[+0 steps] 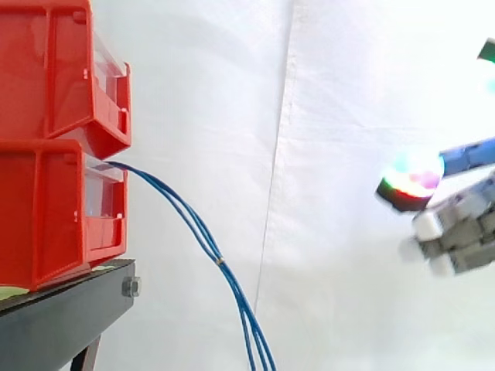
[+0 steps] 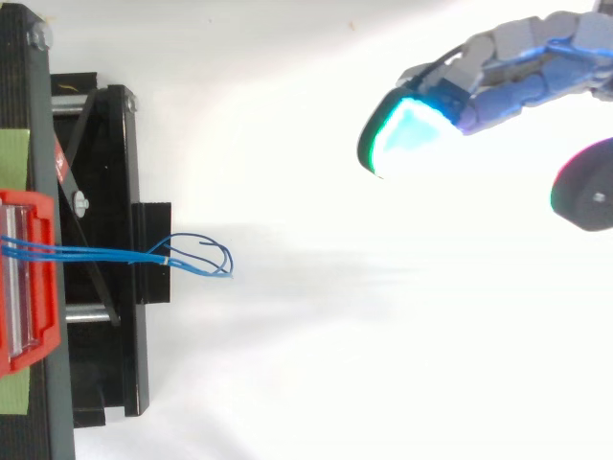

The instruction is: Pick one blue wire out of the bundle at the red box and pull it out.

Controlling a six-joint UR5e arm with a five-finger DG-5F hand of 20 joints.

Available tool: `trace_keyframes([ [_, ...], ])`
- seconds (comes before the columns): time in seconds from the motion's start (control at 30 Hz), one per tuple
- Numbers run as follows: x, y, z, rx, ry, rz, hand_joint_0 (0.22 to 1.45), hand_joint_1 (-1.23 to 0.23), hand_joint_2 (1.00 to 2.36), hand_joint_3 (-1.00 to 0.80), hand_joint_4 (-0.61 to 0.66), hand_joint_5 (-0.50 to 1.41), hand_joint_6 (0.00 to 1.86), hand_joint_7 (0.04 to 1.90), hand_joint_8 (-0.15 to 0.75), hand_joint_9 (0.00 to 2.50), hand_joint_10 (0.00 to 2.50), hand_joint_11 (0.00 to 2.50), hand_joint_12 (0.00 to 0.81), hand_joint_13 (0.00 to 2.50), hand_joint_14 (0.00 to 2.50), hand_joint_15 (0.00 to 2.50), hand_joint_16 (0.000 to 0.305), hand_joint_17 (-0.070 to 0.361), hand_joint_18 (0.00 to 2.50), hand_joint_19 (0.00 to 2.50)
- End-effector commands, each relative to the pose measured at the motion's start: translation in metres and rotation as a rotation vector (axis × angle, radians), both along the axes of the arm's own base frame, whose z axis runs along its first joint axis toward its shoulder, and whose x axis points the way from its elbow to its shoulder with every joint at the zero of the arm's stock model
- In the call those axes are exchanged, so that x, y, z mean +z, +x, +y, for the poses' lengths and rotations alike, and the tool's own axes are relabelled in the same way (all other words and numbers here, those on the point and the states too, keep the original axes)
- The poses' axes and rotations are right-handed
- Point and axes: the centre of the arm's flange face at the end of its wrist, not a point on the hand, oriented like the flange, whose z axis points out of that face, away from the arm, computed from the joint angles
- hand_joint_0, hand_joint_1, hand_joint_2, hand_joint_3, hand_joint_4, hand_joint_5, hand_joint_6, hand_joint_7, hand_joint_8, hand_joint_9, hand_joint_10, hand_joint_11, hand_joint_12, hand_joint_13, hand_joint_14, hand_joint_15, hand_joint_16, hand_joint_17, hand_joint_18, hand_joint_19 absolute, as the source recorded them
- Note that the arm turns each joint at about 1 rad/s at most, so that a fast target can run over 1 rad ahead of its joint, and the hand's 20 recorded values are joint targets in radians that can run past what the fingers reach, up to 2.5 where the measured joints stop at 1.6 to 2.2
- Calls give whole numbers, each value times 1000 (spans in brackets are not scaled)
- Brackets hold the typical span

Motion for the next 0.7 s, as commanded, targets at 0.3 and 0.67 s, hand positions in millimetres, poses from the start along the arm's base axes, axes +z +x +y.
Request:
trace_keyframes([
  [0.3, -42, 25, 6, -116, -96, -33, 477, -566, 1000, -500, 236, -150, 503, 831, 257, 614, 3, 87, 367, 215, 3, 76, 63, 141, 120, 113],
  [0.67, -76, 53, 21, -122, -115, -146, 430, -600, 1000, -500, 254, -126, 503, 946, 284, 971, 21, 793, 398, 372, 6, 175, 67, 150, 184, 154],
])
